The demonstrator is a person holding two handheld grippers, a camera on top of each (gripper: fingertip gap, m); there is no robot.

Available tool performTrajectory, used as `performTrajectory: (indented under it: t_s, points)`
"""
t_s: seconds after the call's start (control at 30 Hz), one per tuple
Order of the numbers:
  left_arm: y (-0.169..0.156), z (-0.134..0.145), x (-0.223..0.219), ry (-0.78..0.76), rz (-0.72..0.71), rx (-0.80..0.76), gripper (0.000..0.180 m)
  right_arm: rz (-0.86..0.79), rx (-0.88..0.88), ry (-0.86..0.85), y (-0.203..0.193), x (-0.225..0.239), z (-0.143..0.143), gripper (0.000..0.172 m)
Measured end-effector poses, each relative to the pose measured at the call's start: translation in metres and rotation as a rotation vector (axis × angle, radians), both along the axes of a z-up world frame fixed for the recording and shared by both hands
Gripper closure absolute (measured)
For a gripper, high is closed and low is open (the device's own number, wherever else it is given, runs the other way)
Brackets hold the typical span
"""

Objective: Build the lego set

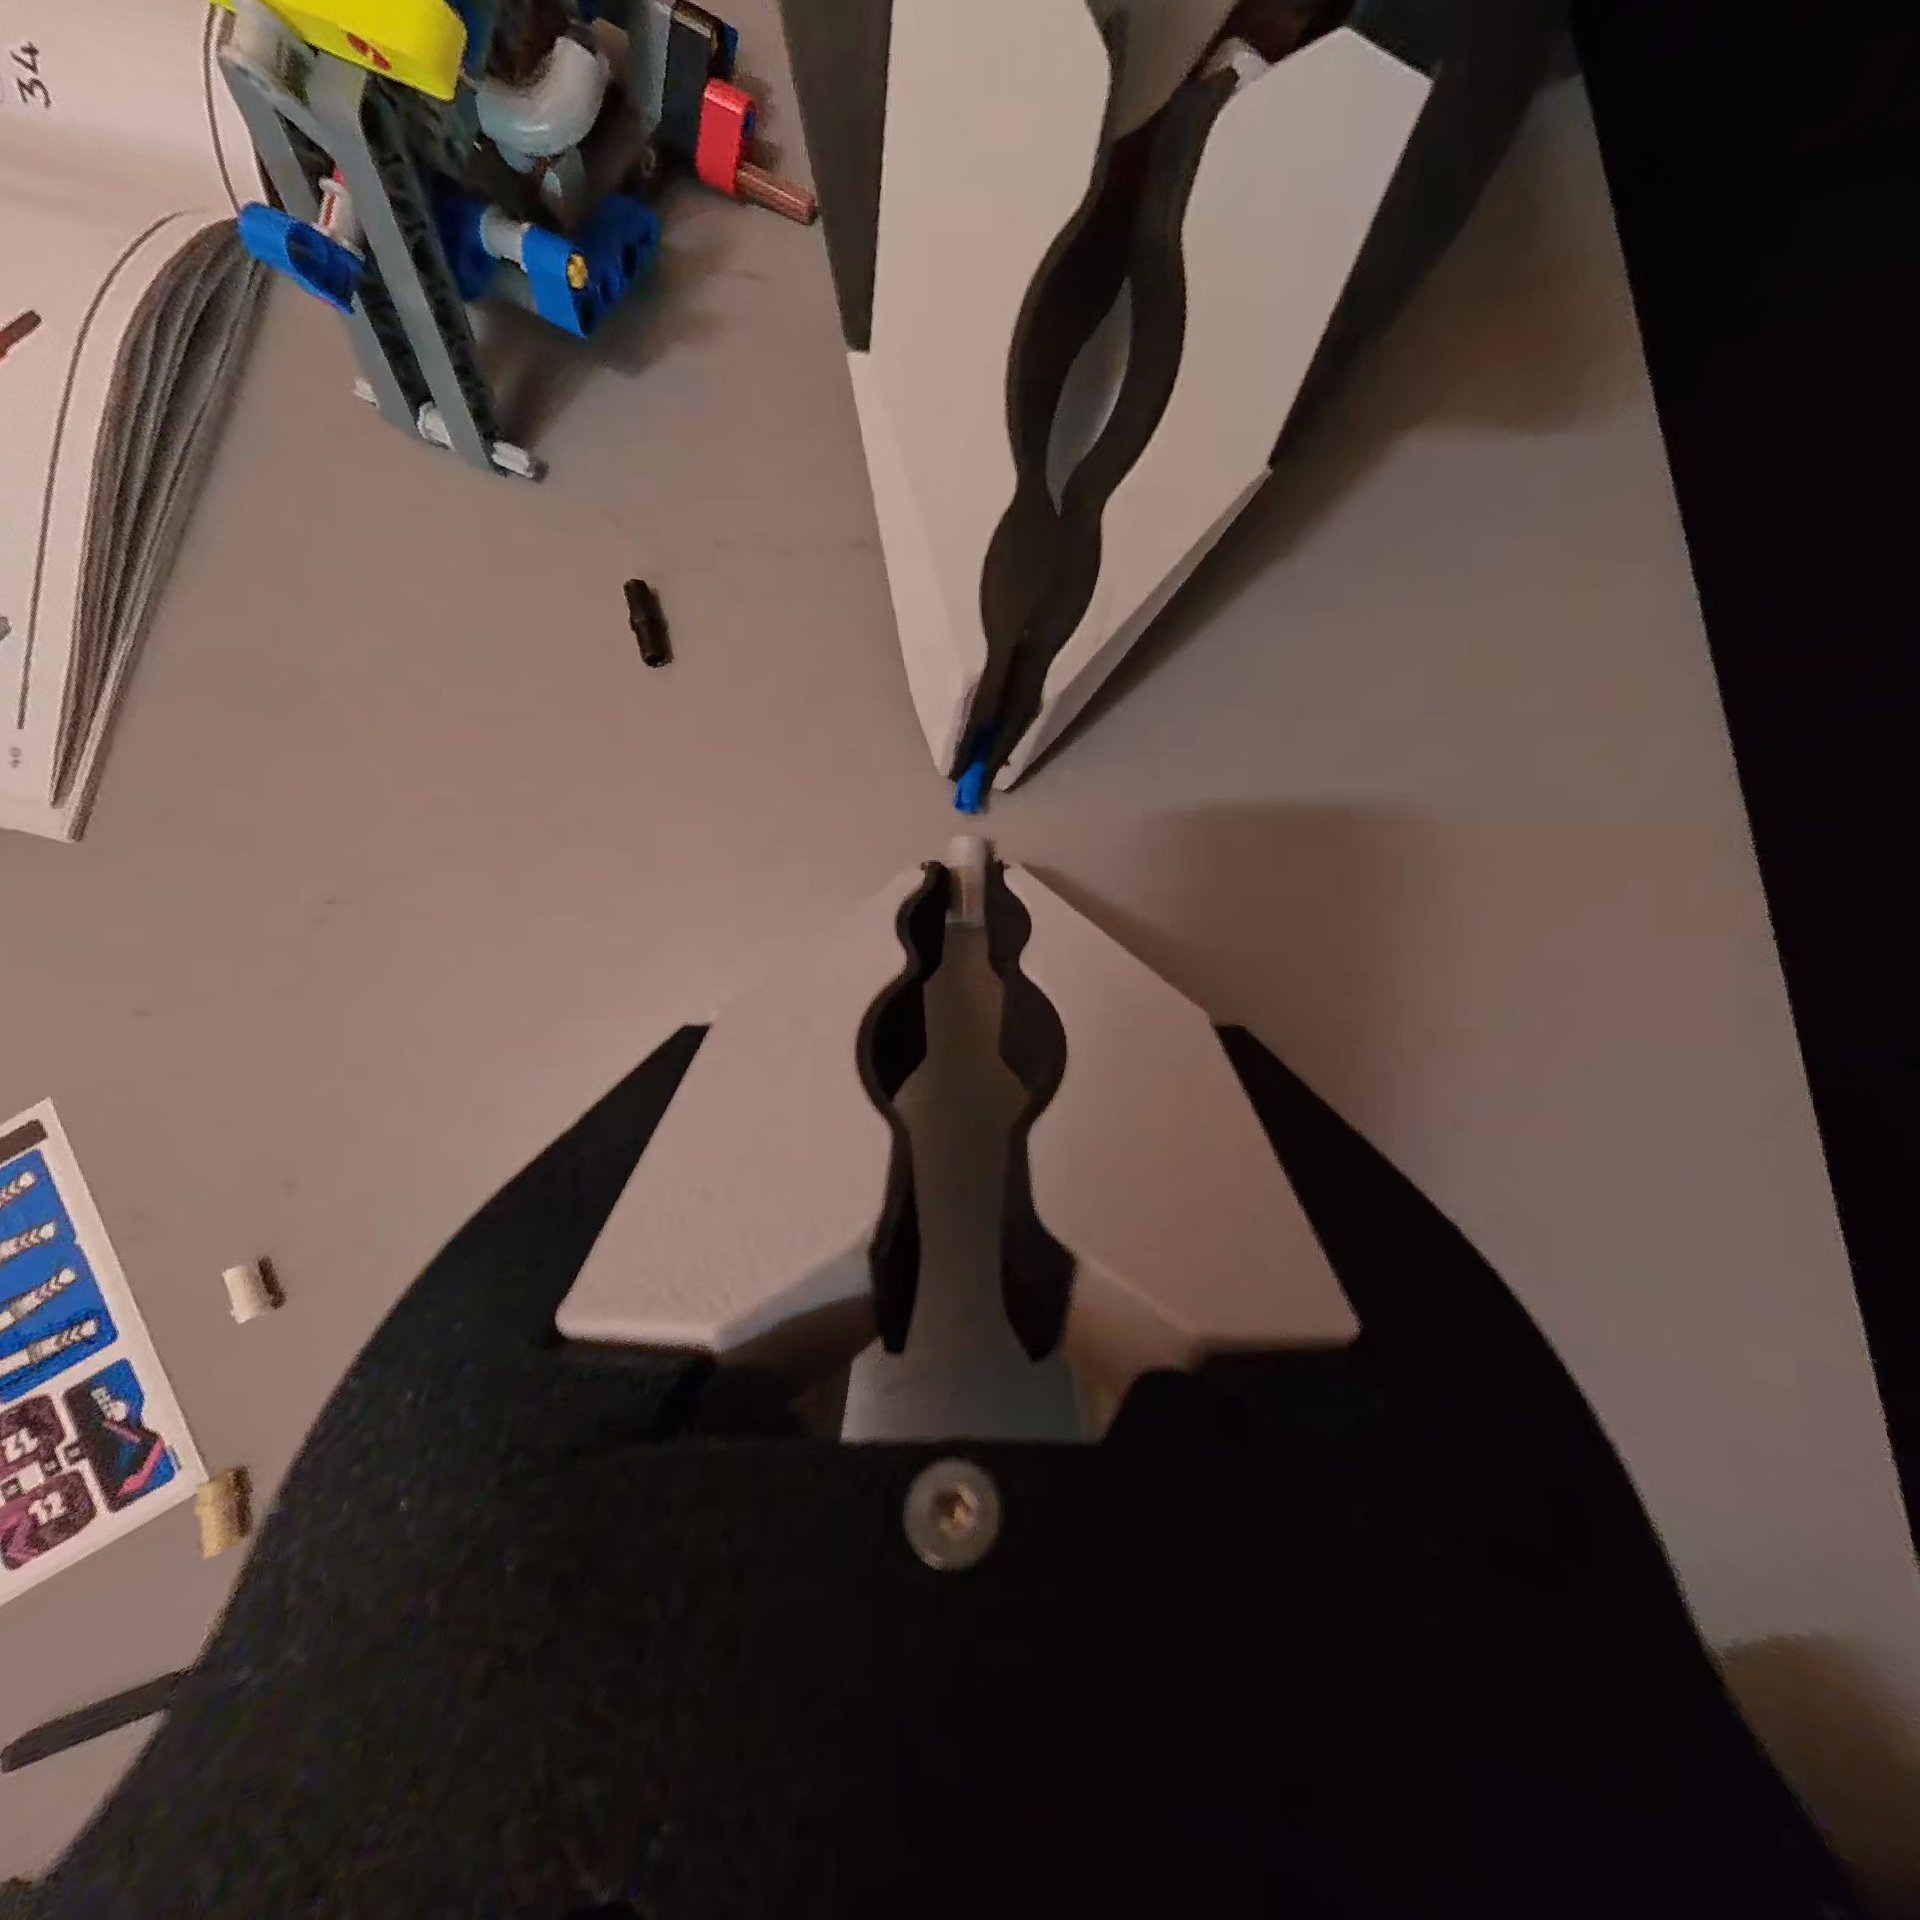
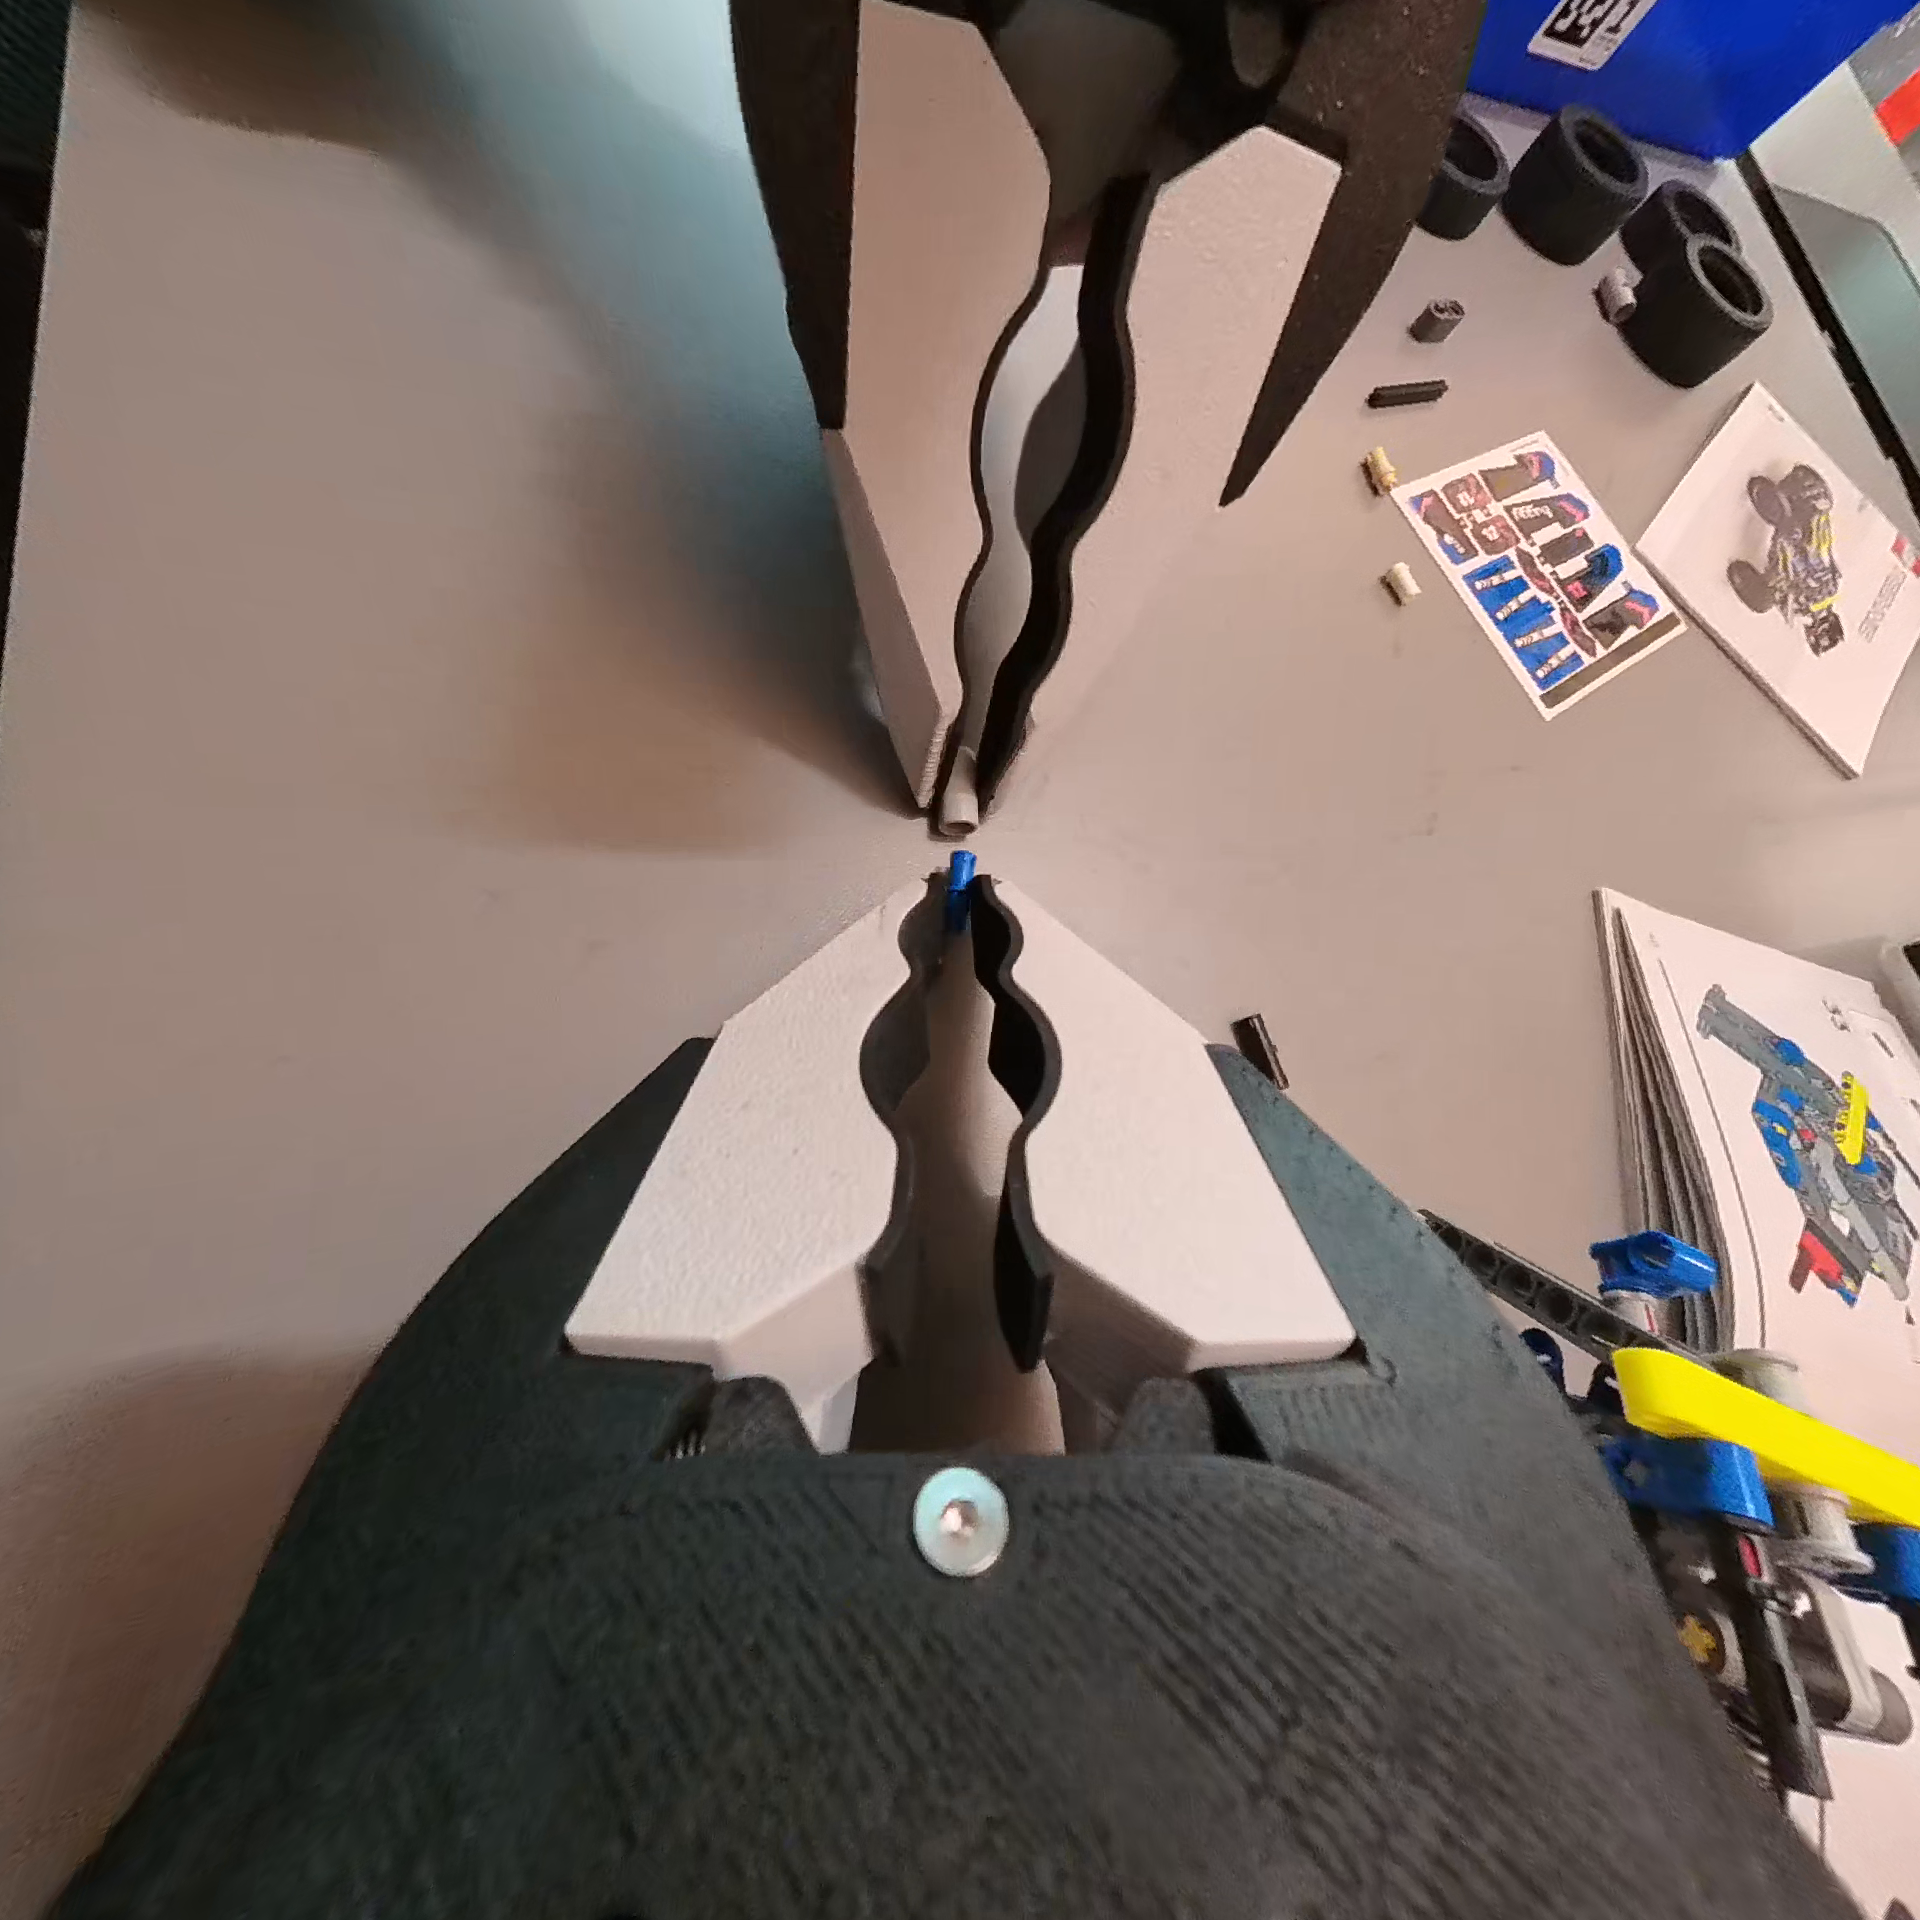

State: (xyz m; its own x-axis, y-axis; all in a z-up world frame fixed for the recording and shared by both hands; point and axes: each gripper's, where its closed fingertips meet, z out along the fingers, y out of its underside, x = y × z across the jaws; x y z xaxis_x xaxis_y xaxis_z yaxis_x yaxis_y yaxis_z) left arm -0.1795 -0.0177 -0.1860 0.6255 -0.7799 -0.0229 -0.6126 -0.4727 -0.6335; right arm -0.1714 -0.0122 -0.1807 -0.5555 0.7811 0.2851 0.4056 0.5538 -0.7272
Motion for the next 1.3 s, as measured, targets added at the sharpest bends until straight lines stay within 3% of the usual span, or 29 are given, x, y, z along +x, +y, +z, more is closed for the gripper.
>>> performTrajectory:
  t_s: [0.5,0.7,0.97,1.1,1.2,1.3]
  points:
    - [-0.0019,-0.0001,0.0022,0.012,-0.007,-0.023,0.176,0.016,0.005,0.000,-0.0033,-0.0028,-0.0002,0.168]
    - [-0.0015,-0.0001,0.0014,0.016,0.064,-0.062,0.176,0.024,0.048,0.011,-0.0048,-0.0027,-0.0006,0.168]
    - [-0.0018,0.0011,0.0022,-0.125,0.167,-0.168,0.176,0.107,0.360,0.013,-0.0047,-0.0041,-0.0005,0.169]
    - [-0.0017,0.0003,0.0012,-0.011,0.089,-0.105,0.176,0.187,0.437,0.019,-0.0060,-0.0043,-0.0005,0.169]
    - [-0.0012,0.0001,0.0006,0.104,0.004,-0.046,0.176,0.203,0.339,-0.003,-0.0073,-0.0048,-0.0007,0.169]
    - [-0.0009,0.0000,0.0022,0.041,0.029,-0.086,0.176,0.195,0.287,-0.007,-0.0087,-0.0059,-0.0007,0.169]
